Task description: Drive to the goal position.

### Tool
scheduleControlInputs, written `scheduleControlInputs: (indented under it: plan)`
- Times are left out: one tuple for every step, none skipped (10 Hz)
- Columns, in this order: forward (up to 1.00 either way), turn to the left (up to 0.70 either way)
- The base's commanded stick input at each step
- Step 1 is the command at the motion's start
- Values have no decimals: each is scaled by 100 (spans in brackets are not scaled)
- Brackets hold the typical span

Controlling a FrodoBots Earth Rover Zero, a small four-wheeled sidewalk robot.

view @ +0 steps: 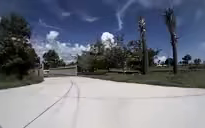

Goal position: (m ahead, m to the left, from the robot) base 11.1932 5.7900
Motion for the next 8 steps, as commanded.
scheduleControlInputs:
  plan:
    - [85,0]
    - [85,0]
    - [85,0]
    - [85,0]
    - [85,0]
    - [85,0]
    - [85,0]
    - [85,0]
